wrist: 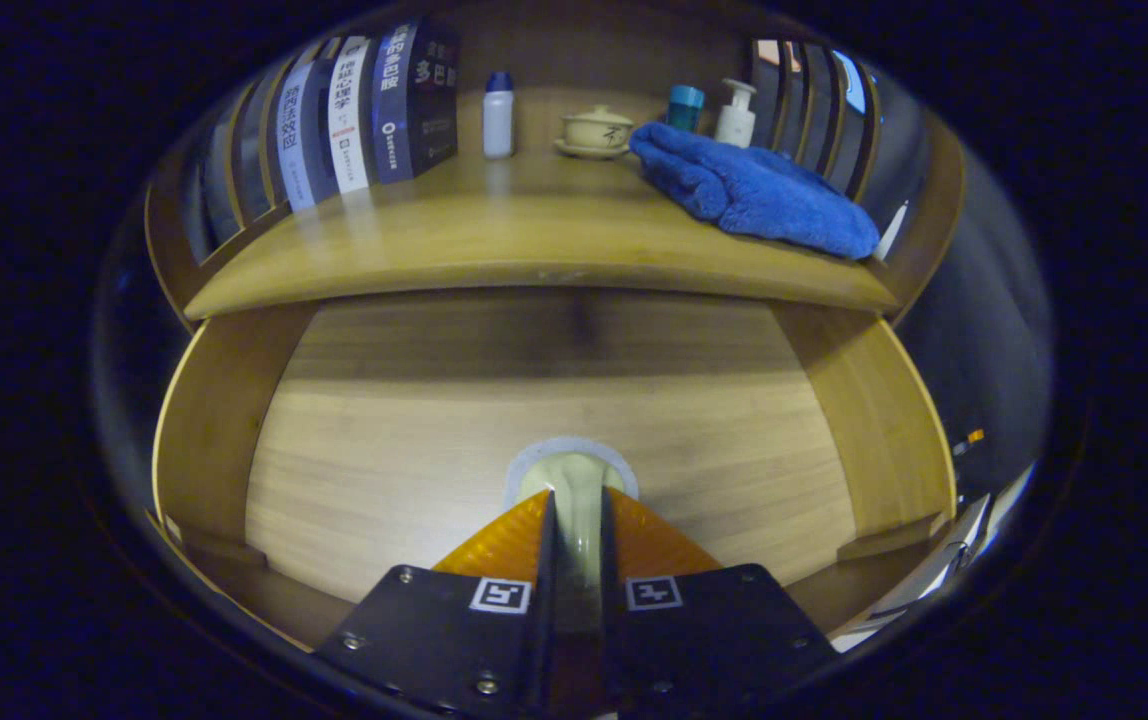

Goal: Pull open the drawer, take out the items inside it, and place them on the countertop above the cabinet.

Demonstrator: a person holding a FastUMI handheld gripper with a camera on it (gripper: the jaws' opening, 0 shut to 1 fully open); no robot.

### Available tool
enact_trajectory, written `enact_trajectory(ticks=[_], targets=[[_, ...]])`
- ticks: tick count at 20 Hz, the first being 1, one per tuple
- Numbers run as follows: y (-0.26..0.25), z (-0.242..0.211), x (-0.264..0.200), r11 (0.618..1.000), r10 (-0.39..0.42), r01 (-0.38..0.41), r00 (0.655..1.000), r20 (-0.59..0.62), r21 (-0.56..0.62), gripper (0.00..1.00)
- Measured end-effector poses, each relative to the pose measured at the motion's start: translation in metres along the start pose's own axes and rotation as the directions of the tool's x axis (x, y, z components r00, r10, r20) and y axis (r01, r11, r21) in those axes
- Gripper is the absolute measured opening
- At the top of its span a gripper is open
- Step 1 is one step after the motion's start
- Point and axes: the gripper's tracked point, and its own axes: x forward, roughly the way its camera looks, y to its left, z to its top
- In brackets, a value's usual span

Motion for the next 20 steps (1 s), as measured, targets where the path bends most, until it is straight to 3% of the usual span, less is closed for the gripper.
enact_trajectory(ticks=[4,8,14,20], targets=[[-0.001,0.052,-0.042,0.999,0.008,-0.017,0.978,0.208,0.040,0.20],[-0.001,0.122,-0.076,0.997,0.004,-0.035,0.913,0.407,0.068,0.20],[0.010,0.169,-0.043,0.999,0.025,-0.034,0.899,0.437,0.013,0.20],[0.022,0.152,-0.027,0.999,0.033,-0.023,0.921,0.389,-0.029,0.20]])
